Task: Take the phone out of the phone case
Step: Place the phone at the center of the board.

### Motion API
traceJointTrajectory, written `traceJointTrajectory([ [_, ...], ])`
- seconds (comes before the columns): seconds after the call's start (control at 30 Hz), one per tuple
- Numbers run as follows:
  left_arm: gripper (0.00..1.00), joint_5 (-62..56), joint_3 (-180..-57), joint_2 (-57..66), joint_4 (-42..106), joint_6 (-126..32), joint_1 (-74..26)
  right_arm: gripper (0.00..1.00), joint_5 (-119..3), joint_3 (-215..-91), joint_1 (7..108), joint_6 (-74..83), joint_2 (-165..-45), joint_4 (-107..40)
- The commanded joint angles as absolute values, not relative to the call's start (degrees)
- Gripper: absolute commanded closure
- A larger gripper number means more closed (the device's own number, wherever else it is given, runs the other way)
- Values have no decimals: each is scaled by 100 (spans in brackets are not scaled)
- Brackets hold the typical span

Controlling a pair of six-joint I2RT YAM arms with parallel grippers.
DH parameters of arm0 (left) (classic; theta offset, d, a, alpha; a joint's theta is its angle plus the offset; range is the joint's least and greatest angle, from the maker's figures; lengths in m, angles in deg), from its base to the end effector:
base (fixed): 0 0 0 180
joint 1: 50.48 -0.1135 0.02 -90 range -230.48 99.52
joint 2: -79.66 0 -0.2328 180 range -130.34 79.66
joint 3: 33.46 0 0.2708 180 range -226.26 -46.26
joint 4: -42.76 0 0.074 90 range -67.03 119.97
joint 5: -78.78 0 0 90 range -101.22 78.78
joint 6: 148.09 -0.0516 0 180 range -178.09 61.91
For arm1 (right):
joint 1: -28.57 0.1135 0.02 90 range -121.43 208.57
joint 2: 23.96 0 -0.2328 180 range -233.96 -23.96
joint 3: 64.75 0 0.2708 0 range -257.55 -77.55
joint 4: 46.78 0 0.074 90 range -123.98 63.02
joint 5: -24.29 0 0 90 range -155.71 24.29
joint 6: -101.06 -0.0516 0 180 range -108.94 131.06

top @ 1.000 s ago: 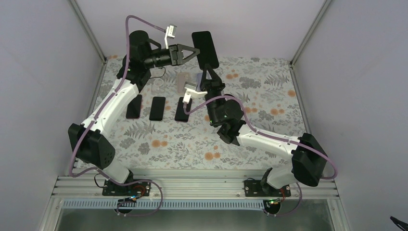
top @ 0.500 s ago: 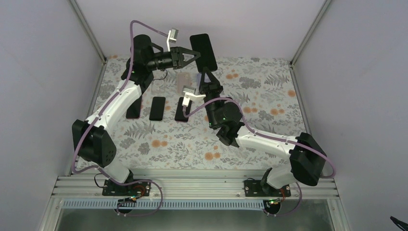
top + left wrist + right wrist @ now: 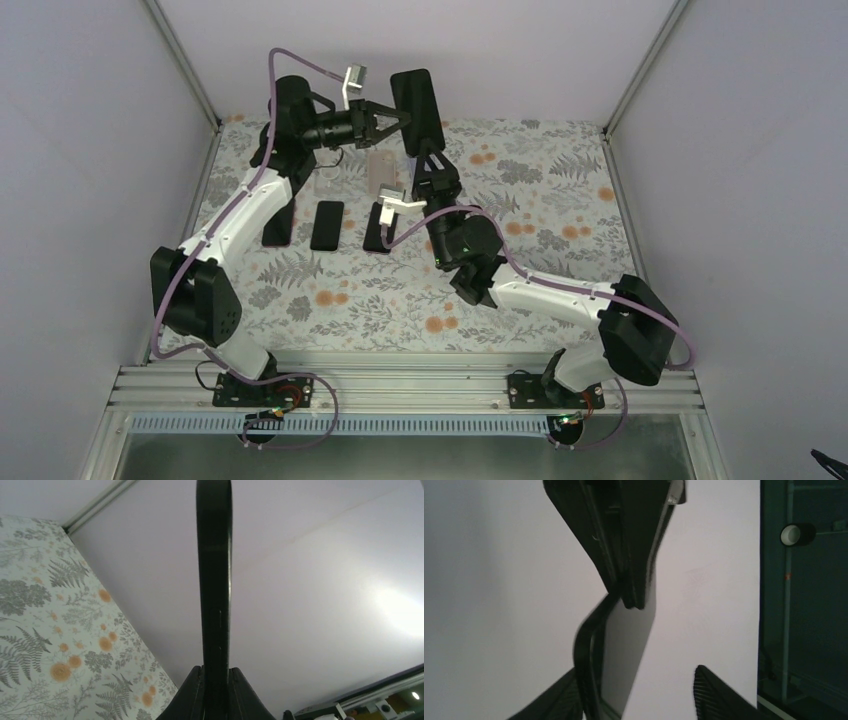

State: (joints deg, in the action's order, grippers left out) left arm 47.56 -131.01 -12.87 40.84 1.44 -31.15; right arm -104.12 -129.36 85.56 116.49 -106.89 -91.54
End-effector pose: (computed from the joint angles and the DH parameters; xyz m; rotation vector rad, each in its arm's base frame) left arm 0.3634 -0.1743 0.3752 0.3460 1.8425 -1.7814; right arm 0.2180 0.2768 0.3104 -1.0151 0.7970 -1.1023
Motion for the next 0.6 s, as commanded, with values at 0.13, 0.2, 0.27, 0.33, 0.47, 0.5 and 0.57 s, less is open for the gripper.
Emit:
traceJointTrajectory([
  [0.13, 98, 4551, -13188, -1399, 3905, -597, -3361, 26, -10282, -12707, 8631, 11361, -10460, -9473],
  [0.2, 98, 4487, -13283, -1462, 3579, -993, -3374, 17, -10368, -12641, 8631, 11248, -10431, -9399],
  [0.27, 98, 4443, -13307, -1510, 3453, -1279, -3391, 10, -10456, -12576, 8632, 11040, -10357, -9202],
  [0.33, 98, 4380, -13347, -1567, 3294, -1524, -3404, 2, -10476, -12503, 8623, 10669, -10204, -8778],
  [0.47, 98, 4247, -13399, -1692, 3003, -1974, -3411, 1, -10540, -12499, 8586, 9728, -9932, -7640],
  [0.5, 98, 4200, -13393, -1731, 2931, -2045, -3419, 1, -10527, -12519, 8563, 9472, -9877, -7317],
  [0.57, 98, 4080, -13364, -1835, 2739, -2170, -3427, 1, -10486, -12603, 8499, 8985, -9777, -6669],
])
